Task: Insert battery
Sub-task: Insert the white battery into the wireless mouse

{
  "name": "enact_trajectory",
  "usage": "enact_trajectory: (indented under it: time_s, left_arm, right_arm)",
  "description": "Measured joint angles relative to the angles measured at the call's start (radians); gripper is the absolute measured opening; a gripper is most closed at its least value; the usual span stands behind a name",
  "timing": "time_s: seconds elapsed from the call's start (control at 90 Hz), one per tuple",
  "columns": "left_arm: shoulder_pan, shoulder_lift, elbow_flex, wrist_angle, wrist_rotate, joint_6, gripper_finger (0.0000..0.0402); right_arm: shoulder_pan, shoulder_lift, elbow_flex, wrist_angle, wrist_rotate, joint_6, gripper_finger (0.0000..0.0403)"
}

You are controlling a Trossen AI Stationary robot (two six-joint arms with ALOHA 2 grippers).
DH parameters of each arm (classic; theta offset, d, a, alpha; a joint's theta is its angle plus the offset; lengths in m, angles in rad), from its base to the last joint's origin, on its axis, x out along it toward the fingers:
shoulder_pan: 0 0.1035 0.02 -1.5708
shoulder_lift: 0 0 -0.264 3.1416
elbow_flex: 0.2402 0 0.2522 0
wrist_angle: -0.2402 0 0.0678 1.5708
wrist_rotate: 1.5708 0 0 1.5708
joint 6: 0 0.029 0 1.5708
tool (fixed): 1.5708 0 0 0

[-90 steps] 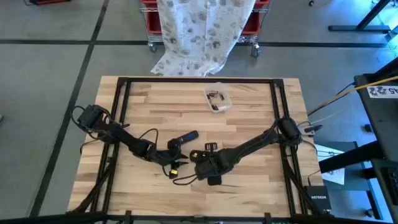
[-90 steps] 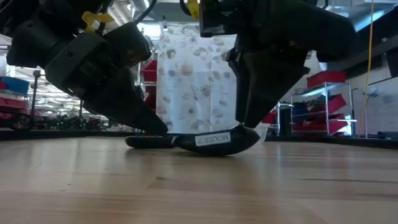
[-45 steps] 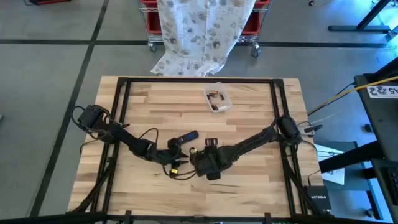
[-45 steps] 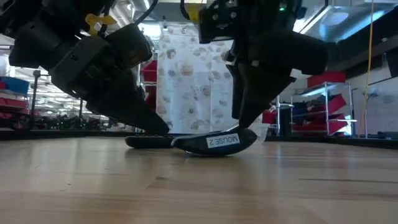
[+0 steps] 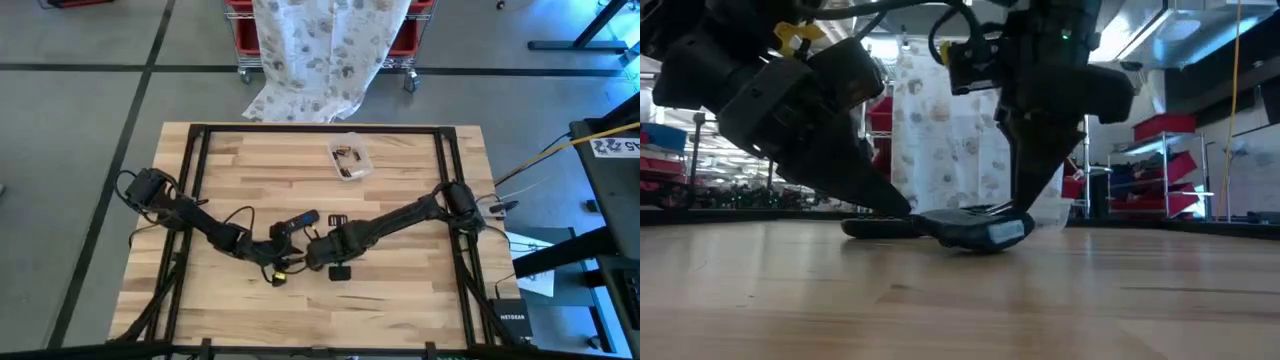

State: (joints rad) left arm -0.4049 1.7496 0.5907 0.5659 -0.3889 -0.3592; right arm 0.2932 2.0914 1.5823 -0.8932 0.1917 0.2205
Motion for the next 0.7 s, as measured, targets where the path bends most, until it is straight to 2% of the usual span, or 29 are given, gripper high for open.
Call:
enact_trajectory:
  time_s: [0.233,0.444,0.7]
  left_arm:
    - [-0.001,0.0,0.0,0.0,0.001,0.0,0.0096]
    - [0.001,0.001,0.0,-0.004,-0.001,0.001,0.0096]
    - [0.007,0.0,0.0,-0.004,-0.007,0.008,0.0096]
  right_arm:
    - [0.002,0.0,-0.006,0.023,0.001,-0.019,0.0006]
    - [0.004,-0.044,-0.007,-0.023,0.018,-0.025,0.0001]
    - [0.004,-0.063,-0.001,-0.002,-0.009,-0.133,0.0001]
